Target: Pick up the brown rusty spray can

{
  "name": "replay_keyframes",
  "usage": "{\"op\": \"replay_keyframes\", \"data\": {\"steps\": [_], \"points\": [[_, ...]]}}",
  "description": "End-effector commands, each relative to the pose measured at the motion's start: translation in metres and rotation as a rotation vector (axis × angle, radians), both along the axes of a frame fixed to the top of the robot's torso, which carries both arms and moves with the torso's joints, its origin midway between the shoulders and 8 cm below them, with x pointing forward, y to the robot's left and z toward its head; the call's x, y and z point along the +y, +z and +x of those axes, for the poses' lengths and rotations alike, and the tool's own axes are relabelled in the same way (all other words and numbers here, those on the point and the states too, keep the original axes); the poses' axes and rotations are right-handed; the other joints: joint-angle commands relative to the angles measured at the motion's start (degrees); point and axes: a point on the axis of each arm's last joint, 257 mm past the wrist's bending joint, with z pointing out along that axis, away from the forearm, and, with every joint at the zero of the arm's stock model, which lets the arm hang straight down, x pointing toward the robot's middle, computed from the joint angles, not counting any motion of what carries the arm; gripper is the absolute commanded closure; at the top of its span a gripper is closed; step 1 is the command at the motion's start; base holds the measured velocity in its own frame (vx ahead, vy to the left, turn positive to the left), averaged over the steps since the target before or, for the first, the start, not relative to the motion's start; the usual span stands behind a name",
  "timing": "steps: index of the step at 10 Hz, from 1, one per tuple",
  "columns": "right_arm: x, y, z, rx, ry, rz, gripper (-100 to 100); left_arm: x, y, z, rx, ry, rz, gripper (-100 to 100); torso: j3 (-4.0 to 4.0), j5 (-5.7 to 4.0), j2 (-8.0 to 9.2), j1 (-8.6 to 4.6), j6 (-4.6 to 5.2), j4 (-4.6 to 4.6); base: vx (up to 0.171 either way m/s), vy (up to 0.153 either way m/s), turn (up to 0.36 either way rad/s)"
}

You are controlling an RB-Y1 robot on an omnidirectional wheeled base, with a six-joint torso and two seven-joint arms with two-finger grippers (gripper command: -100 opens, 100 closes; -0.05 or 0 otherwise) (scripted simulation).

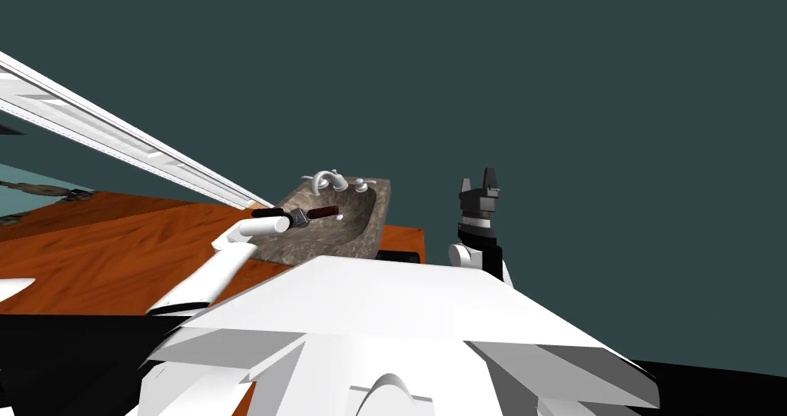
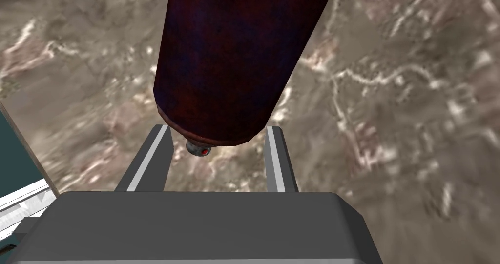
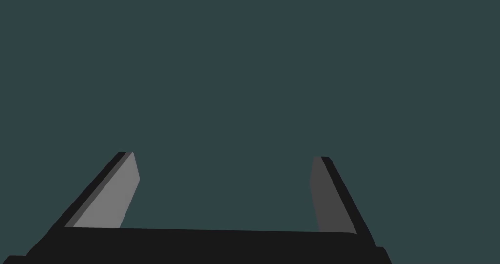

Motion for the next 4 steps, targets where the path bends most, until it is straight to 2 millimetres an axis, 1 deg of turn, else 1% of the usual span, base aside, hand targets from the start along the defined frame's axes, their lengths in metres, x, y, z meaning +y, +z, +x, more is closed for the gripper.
{"op": "replay_keyframes", "data": {"steps": [1, 2, 3, 4], "points": [[0.0, 0.0, 0.0, 0.0, 0.0, 0.0, 0, -0.006, 0.0071, 0.0167, -0.007, -0.009, -0.007, 100, 0.0, 0.0, 0.0, 0.0, 0.0, 0.0, -0.046, -0.004, 0.004], [0.0, 0.0, 0.0, 0.0, 0.0, 0.0, 0, -0.0076, 0.0114, 0.0231, -0.018, -0.013, -0.007, 100, -0.04, -0.04, -0.1, -0.09, 0.05, 0.01, -0.009, -0.005, -0.012], [0.0, 0.0, 0.0, 0.0, 0.0, 0.0, 0, -0.0047, 0.0095, 0.016, -0.008, -0.009, -0.007, 100, -0.11, -0.07, -0.23, -0.13, 0.07, 0.0, 0.001, -0.001, -0.011], [0.0, 0.0, 0.0, 0.0, 0.0, 0.0, 0, -0.005, 0.0105, 0.0173, -0.01, -0.01, -0.008, 0, -0.14, -0.06, -0.26, -0.13, 0.02, -0.03, 0.0, 0.0, 0.0]]}}
